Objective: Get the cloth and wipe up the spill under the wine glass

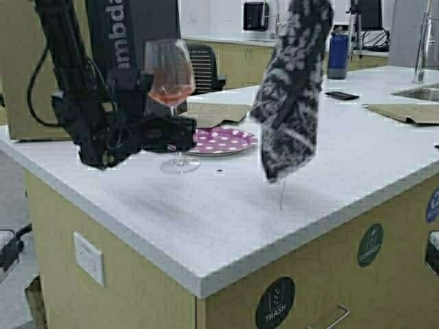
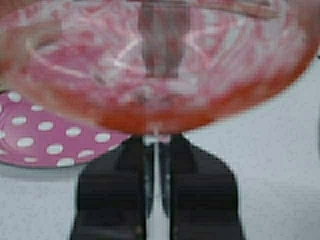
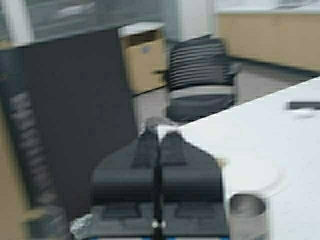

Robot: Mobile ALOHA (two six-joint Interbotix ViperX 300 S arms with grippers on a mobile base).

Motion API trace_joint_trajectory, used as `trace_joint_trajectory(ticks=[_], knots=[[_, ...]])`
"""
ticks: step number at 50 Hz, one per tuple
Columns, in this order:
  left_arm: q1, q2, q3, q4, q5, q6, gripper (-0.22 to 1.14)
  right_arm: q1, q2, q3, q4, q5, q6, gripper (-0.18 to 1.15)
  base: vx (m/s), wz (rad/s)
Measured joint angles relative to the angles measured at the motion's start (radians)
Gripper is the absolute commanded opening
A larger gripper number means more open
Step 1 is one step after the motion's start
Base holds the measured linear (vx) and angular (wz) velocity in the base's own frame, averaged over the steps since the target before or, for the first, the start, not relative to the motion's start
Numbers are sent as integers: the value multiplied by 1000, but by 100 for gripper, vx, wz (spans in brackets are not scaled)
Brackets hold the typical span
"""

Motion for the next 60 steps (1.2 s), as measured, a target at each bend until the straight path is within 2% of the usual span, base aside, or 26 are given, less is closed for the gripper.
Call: trace_joint_trajectory(ticks=[12, 27, 43, 60], knots=[[-3, -216, 144, 2, 6, -35, 25, -43, 196, -153, -15, -2, 2, 7, 2, -1], [-2, -517, 247, 6, 172, -106, 24, 100, 460, -239, -57, -25, 3, 7, 0, 0], [-3, -824, 227, 6, 451, -115, 24, 247, 690, -247, -57, -98, 61, 7, 0, 0], [-3, -1026, 120, 6, 730, -130, 24, 457, 845, -325, -60, -103, 155, 7, 0, 0]])
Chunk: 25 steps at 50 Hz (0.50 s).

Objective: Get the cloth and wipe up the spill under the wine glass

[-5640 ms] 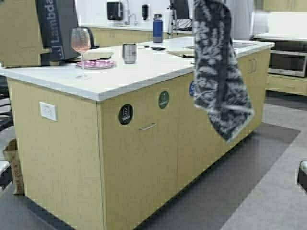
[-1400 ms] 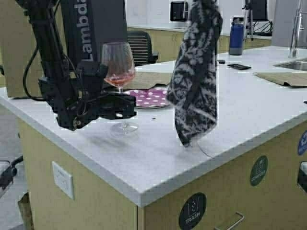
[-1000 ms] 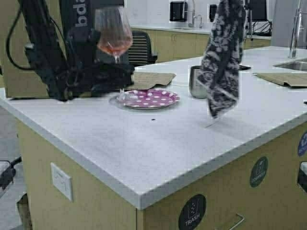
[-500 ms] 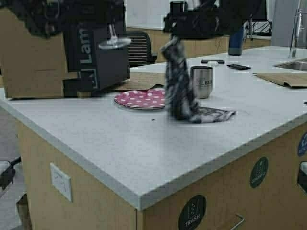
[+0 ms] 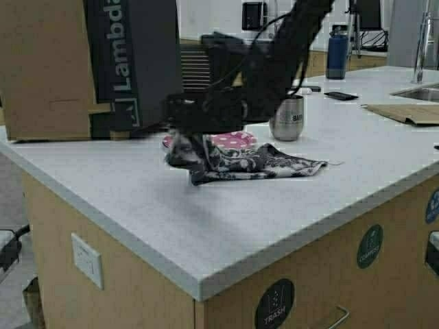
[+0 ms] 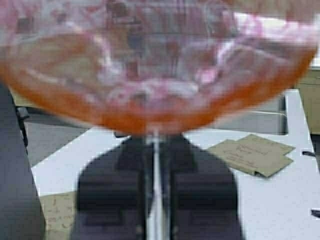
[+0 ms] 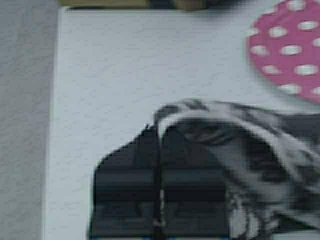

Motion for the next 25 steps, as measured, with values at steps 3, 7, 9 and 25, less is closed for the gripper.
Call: trace_joint_trajectory(ticks=[3, 7, 9, 25], knots=[[0, -12, -14, 2, 23, 0, 24, 41, 20, -26, 2, 0, 0, 7, 0, 0], [2, -21, -18, 0, 34, 0, 24, 95, 44, -81, 2, 3, 2, 7, 0, 0], [0, -23, -20, 2, 37, 0, 24, 114, 54, -103, 2, 5, 2, 7, 0, 0], [0, -34, -18, 2, 40, 2, 24, 144, 77, -195, 3, 25, -6, 7, 0, 0]])
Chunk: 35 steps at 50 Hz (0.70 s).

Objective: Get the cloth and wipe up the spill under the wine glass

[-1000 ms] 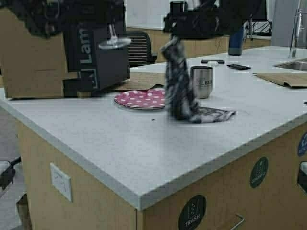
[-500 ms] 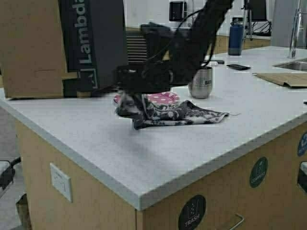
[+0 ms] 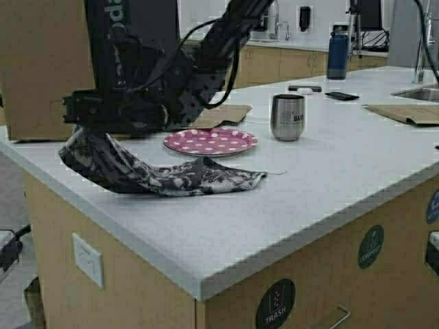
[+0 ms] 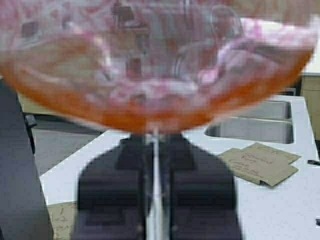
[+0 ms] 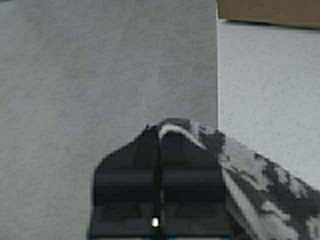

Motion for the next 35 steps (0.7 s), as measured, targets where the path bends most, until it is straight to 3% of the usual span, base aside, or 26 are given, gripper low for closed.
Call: trace_joint_trajectory(ticks=[19, 35], knots=[[0, 132, 40, 12, -75, 3, 24, -322, -21, 245, 75, -66, 12, 7, 0, 0], [0, 382, 72, 15, -250, -2, 24, -344, -23, 299, 77, -112, 5, 7, 0, 0]])
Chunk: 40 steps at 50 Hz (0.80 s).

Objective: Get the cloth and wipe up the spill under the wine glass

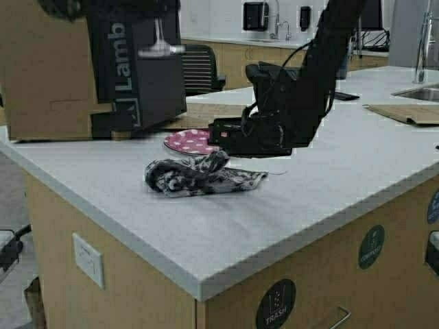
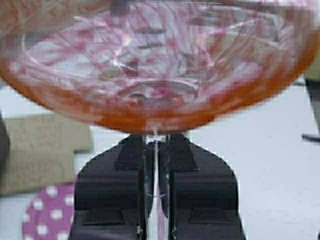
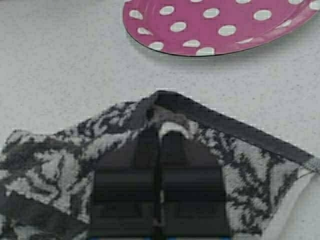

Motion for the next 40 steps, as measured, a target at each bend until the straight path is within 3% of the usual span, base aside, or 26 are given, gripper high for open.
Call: trace_joint_trajectory(ticks=[15, 40], knots=[[0, 291, -54, 5, -222, 5, 24, -32, -2, 26, 0, -3, -2, 7, 0, 0], [2, 661, -267, -9, -348, 54, 24, -37, -11, 63, 0, -32, -2, 7, 0, 0]])
